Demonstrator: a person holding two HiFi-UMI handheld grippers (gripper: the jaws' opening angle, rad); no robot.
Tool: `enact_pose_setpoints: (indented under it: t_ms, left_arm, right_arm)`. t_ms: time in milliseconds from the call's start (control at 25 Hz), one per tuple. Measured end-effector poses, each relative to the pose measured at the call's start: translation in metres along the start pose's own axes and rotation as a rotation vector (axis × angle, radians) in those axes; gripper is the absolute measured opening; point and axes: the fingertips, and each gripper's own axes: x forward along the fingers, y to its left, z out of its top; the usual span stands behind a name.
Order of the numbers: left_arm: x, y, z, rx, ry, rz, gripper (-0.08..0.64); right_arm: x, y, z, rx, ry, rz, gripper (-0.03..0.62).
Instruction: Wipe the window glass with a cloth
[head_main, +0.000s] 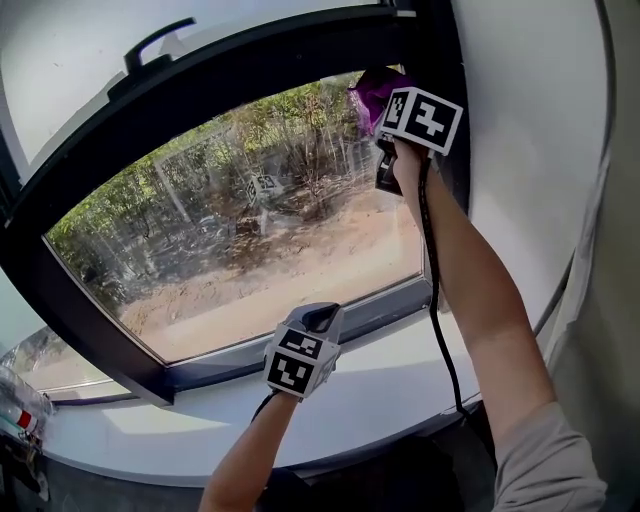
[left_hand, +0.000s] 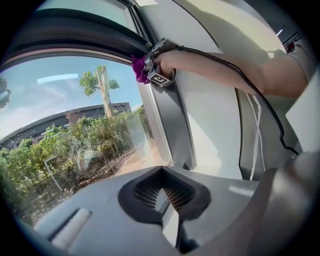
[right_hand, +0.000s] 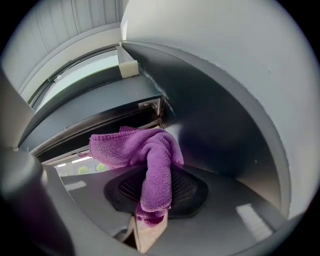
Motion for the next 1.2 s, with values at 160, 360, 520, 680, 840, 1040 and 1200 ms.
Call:
enact_pose_setpoints:
  t_ms: [160,360,520,680,840,1040,1200]
  left_arm:
    - [-0.004,-0.002,0.0,-0.004,-0.004,-0.005,0.0]
    - [-0.009,-0.004,0.001,-0.039,-0.035,-0.009,0.0]
    - [-0.018,0.0,0.003,-0.064,-0.068,0.01,0.0]
    - [-0.031,0.0,0.002,-0.099,-0.113,0.015,0.0]
    - [-0.043,0.002,-0.003,-0.15,-0.16,0.026,0.0]
    - [-0.064,0.014,-0.005,-0.186,-0.236,0.068,0.002]
    - [-0.083,0.02,-0.006,-0.183,-0.295,0.077,0.002]
  right_arm:
    - [0.001,0.01,0.018,-0.07,-0.042,0.026,0.112]
    - [-0.002,0.028,0.031,-0.149,-0.109,0.107,0.114]
    - [-0.02,0.04,0.017,-0.136,-0.105,0.181,0.122]
    - [-0.051,0.054,-0.009,-0.166,-0.113,0.268,0.126]
    - [-0.086,0.069,-0.052,-0.187,-0.112,0.375,0.126]
    - [-0.132,0.079,-0.109,-0.209,-0.116,0.462,0.126]
    - [-0.174,0.092,-0.15,-0.232,-0.089,0.519,0.126]
